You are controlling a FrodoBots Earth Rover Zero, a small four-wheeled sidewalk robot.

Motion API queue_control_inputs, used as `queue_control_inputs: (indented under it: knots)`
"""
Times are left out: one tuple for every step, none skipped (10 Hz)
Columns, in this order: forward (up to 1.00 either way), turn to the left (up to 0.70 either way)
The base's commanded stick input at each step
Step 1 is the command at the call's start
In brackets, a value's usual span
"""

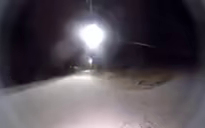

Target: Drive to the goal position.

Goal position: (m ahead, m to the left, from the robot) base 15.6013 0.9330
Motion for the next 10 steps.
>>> queue_control_inputs:
  knots:
    - [1.0, 0.0]
    - [1.0, 0.0]
    - [1.0, 0.0]
    - [1.0, 0.0]
    - [1.0, 0.0]
    - [1.0, 0.0]
    - [1.0, 0.0]
    - [1.0, 0.0]
    - [1.0, 0.0]
    - [1.0, 0.0]
